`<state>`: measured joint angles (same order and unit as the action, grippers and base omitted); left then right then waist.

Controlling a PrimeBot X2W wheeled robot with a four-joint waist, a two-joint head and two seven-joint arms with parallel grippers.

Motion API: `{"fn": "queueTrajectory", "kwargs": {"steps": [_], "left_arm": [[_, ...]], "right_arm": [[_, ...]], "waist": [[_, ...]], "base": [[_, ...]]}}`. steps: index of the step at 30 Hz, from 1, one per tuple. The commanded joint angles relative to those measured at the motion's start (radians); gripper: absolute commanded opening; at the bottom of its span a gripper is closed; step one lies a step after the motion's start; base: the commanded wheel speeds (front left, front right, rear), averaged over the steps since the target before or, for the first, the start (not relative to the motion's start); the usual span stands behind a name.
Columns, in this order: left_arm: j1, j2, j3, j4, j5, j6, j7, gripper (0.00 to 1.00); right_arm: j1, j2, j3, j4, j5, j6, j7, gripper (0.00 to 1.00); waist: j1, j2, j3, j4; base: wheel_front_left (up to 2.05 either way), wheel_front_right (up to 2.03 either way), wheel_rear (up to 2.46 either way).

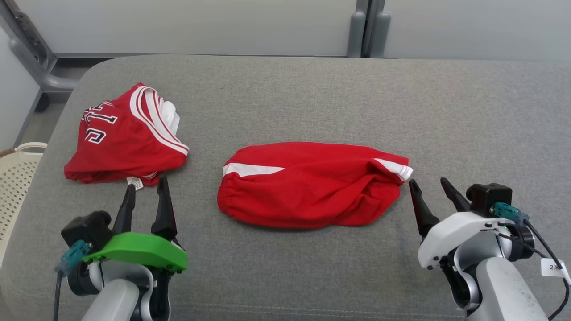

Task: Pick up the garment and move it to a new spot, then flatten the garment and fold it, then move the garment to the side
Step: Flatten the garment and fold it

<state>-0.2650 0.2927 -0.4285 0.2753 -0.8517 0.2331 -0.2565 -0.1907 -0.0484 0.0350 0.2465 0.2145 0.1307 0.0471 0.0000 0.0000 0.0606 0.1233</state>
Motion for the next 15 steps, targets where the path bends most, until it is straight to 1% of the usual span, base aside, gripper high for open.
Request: {"fn": "queueTrajectory", "kwargs": {"steps": [1,8,15], "left_arm": [[0.040,0.009,0.005,-0.033,0.002,0.004,-0.004,1.00],[0.130,0.035,-0.020,-0.167,0.041,0.023,0.000,1.00],[0.158,0.025,-0.038,-0.213,0.033,0.038,0.016,1.00]], "right_arm": [[-0.011,-0.004,-0.015,0.008,-0.007,0.000,0.010,1.00],[-0.047,-0.004,-0.061,0.059,-0.027,0.000,0.072,1.00],[-0.103,-0.004,-0.097,0.140,-0.047,0.000,0.117,1.00]], "waist": [[0.0000,0.0000,-0.008,0.015],[0.0000,0.0000,-0.008,0.052],[0.0000,0.0000,0.016,0.093]], "base": [[0.00,0.00,0.00],[0.00,0.00,0.00],[0.00,0.00,0.00]]}}
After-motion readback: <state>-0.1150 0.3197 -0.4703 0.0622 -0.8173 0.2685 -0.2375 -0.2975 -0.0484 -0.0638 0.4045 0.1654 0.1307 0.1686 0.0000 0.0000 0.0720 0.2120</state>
